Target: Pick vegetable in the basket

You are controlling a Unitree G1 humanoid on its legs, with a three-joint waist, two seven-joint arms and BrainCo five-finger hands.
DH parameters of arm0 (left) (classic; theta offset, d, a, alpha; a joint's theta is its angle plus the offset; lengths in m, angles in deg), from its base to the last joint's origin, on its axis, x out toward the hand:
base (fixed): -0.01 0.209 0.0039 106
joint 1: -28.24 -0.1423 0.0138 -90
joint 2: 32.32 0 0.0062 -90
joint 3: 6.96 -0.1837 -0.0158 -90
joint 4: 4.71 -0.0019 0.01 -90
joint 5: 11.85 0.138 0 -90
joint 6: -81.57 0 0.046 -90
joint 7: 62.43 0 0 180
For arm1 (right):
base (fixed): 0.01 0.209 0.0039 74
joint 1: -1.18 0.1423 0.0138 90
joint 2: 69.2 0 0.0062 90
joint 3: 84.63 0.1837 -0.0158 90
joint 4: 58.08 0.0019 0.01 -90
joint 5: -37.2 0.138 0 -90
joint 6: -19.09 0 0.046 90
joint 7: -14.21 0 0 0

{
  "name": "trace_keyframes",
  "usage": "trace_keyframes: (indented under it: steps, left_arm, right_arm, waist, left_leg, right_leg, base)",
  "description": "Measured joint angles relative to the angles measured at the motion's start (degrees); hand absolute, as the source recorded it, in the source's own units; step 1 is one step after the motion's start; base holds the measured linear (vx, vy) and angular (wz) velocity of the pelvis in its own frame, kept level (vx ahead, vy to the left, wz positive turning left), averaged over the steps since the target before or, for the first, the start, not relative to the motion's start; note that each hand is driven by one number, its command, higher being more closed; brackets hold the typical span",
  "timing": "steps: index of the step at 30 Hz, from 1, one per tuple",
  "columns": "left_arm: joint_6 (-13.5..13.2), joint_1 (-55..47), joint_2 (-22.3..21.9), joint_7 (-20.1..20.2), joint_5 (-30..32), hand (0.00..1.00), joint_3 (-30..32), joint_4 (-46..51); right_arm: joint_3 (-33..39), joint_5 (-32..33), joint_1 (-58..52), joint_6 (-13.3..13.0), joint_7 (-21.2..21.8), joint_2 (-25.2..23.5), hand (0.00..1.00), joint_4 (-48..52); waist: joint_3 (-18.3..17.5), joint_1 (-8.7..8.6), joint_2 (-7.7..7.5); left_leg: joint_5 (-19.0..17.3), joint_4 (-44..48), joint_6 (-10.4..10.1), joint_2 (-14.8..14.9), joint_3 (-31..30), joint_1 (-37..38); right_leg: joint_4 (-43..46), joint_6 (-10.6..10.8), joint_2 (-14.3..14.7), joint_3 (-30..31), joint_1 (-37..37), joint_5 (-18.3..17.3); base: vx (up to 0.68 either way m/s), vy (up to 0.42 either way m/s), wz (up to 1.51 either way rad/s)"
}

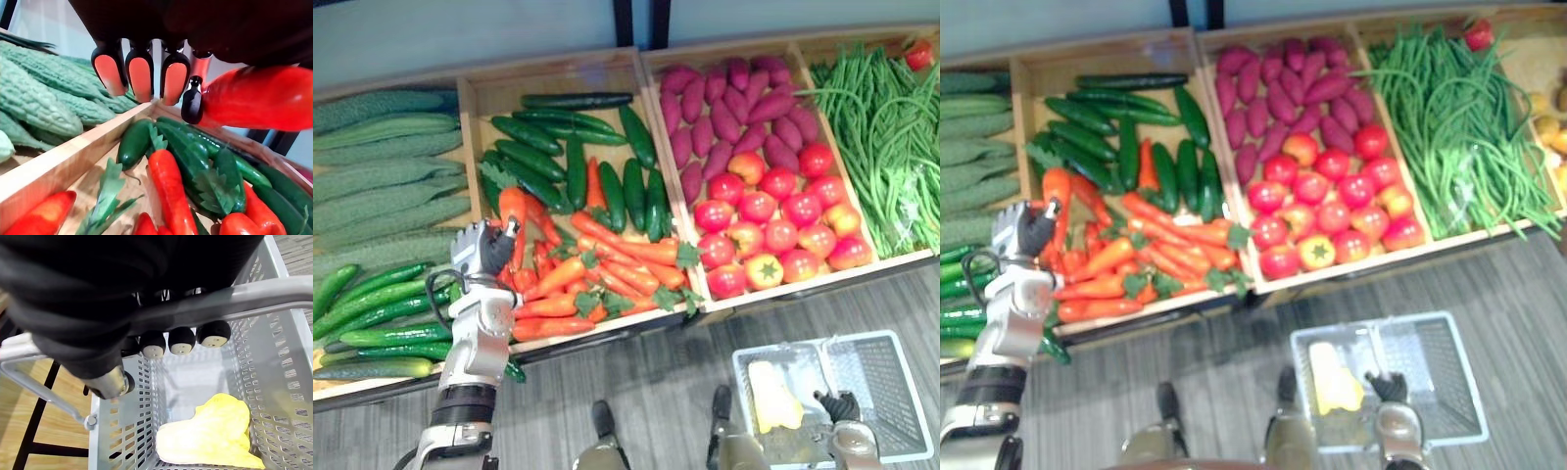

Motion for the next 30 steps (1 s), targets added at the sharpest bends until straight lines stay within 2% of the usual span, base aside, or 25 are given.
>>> trace_keyframes:
  steps: [5, 10, 16, 22, 25, 26, 30]
  left_arm:
    - [-0.29, -1.82, 0.01, 0.08, 0.97, 1.00, 0.15, 4.86]
    - [-0.92, -3.25, 0.03, 0.37, 2.21, 1.00, 0.14, 8.19]
    - [-3.48, -6.39, 0.21, 2.84, 2.22, 1.00, 0.01, 11.63]
    - [-5.62, -8.06, 0.22, 2.98, 2.20, 1.00, -0.26, 14.60]
    - [-5.79, -8.43, 0.23, 3.01, 2.20, 1.00, -0.42, 14.82]
    - [-5.77, -8.64, 0.23, 3.02, 2.18, 0.00, -0.46, 14.80]
    - [-5.71, -8.65, 0.23, 3.35, 2.18, 0.00, -0.47, 14.75]
  right_arm:
    - [0.02, -0.02, -1.39, 0.07, 0.45, -0.01, 1.00, -0.16]
    - [0.02, -0.06, -1.92, 0.08, 1.13, 0.00, 1.00, -0.16]
    - [0.16, -2.14, -2.84, 0.20, 1.42, 0.03, 1.00, -0.07]
    - [0.16, -2.71, -2.97, 0.19, 1.42, 0.56, 1.00, 0.05]
    - [0.17, -2.86, -2.98, 0.20, 1.42, 1.16, 1.00, 0.05]
    - [0.18, -3.82, -3.02, 0.20, 1.42, 1.38, 1.00, 0.06]
    - [0.18, -4.10, -2.96, 0.23, 1.43, 1.80, 1.00, 0.06]
  waist:
    - [-2.06, 0.05, 0.08]
    - [-2.57, 0.01, 0.02]
    - [-4.56, 0.05, 0.07]
    - [-5.54, -0.05, 0.12]
    - [-5.77, 0.01, 0.15]
    - [-5.88, 0.00, 0.18]
    - [-6.12, 0.01, 0.31]
  left_leg:
    - [0.06, -0.85, 0.01, -0.19, -0.05, 1.05]
    - [0.06, -1.23, 0.01, -0.30, -0.04, 1.91]
    - [0.11, -2.03, -0.05, -0.47, -0.01, 2.83]
    - [0.09, -2.08, -0.05, -0.48, -0.02, 3.77]
    - [0.10, -2.07, -0.05, -0.50, -0.04, 3.77]
    - [0.11, -2.08, -0.07, -0.50, -0.06, 3.77]
    - [0.15, -2.23, -0.11, -0.54, -0.08, 3.77]
  right_leg:
    - [-0.52, 0.00, -0.01, -0.18, 0.95, 0.00]
    - [-0.98, 0.05, -0.02, -0.24, 1.88, 0.04]
    - [-1.40, 0.05, 0.00, -0.31, 2.59, 0.03]
    - [-1.49, 0.04, -0.01, -0.36, 3.59, 0.03]
    - [-1.49, 0.04, -0.04, -0.34, 3.58, 0.02]
    - [-1.49, 0.04, -0.04, -0.32, 3.55, 0.02]
    - [-1.60, 0.05, -0.05, -0.32, 3.51, 0.03]
  base:
    - [0.00, 0.000, 0.00]
    - [0.00, 0.000, 0.00]
    - [0.00, 0.000, 0.00]
    - [0.00, 0.000, 0.00]
    - [-0.01, -0.003, 0.00]
    - [-0.03, -0.009, -0.01]
    - [0.00, 0.000, 0.00]
